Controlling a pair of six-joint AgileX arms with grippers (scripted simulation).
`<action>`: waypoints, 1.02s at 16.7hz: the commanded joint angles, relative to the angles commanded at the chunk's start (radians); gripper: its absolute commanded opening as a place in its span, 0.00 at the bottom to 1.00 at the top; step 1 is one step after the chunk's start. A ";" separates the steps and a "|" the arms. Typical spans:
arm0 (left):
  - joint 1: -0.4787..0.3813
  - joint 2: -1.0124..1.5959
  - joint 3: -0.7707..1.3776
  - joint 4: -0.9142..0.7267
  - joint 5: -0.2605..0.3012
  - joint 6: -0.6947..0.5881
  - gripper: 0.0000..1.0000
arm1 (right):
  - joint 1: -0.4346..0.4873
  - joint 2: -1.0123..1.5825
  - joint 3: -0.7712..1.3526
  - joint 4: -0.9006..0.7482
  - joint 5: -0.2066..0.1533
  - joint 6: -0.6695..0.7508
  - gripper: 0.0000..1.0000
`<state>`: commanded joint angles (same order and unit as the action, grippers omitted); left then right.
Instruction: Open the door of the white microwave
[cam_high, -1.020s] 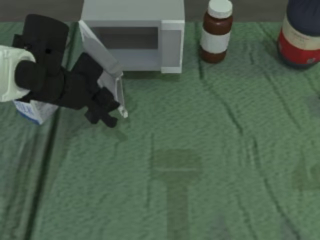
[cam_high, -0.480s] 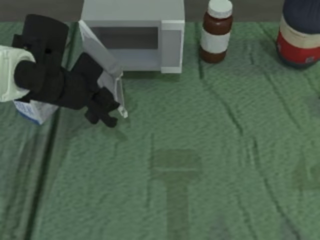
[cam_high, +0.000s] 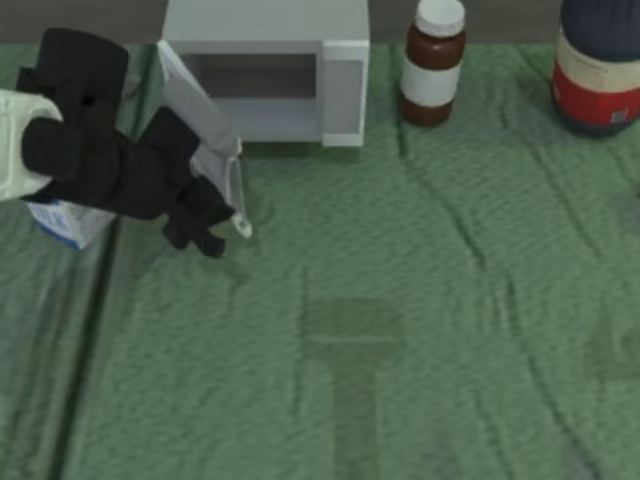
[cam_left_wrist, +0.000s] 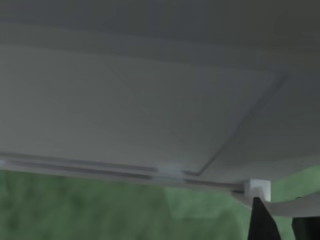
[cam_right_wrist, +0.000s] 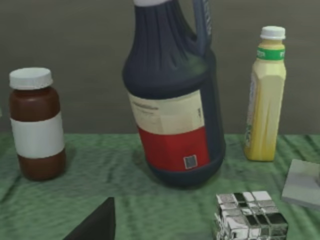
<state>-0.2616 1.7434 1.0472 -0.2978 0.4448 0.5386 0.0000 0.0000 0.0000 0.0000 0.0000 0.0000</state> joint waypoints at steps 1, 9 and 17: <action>0.006 -0.002 0.003 -0.005 0.009 0.015 0.00 | 0.000 0.000 0.000 0.000 0.000 0.000 1.00; 0.024 0.001 0.005 -0.026 0.027 0.052 0.00 | 0.000 0.000 0.000 0.000 0.000 0.000 1.00; 0.024 0.001 0.005 -0.026 0.027 0.052 0.00 | 0.000 0.000 0.000 0.000 0.000 0.000 1.00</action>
<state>-0.2380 1.7442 1.0522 -0.3236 0.4723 0.5907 0.0000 0.0000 0.0000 0.0000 0.0000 0.0000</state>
